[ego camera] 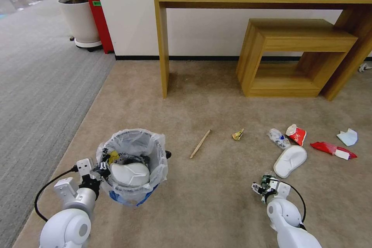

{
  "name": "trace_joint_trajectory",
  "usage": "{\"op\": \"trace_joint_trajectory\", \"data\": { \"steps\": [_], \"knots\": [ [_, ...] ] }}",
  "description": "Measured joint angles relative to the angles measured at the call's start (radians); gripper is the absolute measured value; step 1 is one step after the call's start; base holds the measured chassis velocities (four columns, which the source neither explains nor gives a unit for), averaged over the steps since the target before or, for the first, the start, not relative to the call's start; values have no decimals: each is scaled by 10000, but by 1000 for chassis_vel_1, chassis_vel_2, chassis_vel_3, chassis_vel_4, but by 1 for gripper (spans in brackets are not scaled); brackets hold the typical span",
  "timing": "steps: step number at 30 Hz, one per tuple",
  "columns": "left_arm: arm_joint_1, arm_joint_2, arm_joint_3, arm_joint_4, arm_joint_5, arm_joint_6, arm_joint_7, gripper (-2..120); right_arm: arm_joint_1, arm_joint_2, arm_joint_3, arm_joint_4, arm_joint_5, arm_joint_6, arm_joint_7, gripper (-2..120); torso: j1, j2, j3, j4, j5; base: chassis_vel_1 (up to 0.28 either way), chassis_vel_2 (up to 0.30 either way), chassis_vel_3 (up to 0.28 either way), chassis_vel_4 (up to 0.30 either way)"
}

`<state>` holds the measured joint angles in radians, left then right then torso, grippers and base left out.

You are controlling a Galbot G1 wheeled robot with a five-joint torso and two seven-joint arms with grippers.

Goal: Pick up the trash bin and place the garbage on the floor into it.

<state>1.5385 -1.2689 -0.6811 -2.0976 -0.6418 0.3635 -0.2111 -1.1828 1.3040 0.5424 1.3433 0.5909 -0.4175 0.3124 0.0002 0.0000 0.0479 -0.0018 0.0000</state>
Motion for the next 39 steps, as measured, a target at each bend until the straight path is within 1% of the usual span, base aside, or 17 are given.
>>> {"op": "trace_joint_trajectory", "data": {
  "steps": [2,8,13,28,31,32,35,36,38,39],
  "knots": [
    [-12,2,2,9,0,-28,-1,3,-43,-70,88,-13,-25,49,13,100,0,0,0,-1,0,0,0,0,0],
    [-28,-24,33,45,4,-45,-1,3,-74,-166,190,-58,-27,75,8,100,0,0,0,-2,0,0,0,0,0],
    [33,-22,18,48,15,-102,0,3,93,-214,259,-353,-62,128,-52,100,0,0,0,-1,0,0,0,0,0],
    [73,-60,-21,-27,12,-129,1,3,163,-100,166,-601,-207,217,-218,98,0,0,0,-1,0,0,0,0,0],
    [53,-67,-17,-27,15,-134,1,3,171,-45,147,-695,-262,260,-263,91,0,0,0,-1,0,0,0,0,0],
    [53,-67,-17,-27,15,-134,1,3,171,-45,147,-695,-262,260,-263,91,0,0,0,-1,0,0,0,0,0],
    [52,-58,-19,-27,13,-141,1,3,192,-11,134,-820,-314,327,-296,80,0,0,0,-1,0,0,0,0,0],
    [52,-58,-19,-27,13,-141,1,3,192,-11,134,-820,-314,327,-296,80,0,0,0,-1,0,0,0,0,0],
    [51,-52,-23,-33,5,-153,1,3,215,6,128,-900,-340,365,-317,68,0,0,0,-1,0,0,0,0,0],
    [50,-51,-23,-34,2,-154,1,3,219,10,128,-912,-345,374,-319,66,0,0,0,-1,0,0,0,0,0]
  ]
}}
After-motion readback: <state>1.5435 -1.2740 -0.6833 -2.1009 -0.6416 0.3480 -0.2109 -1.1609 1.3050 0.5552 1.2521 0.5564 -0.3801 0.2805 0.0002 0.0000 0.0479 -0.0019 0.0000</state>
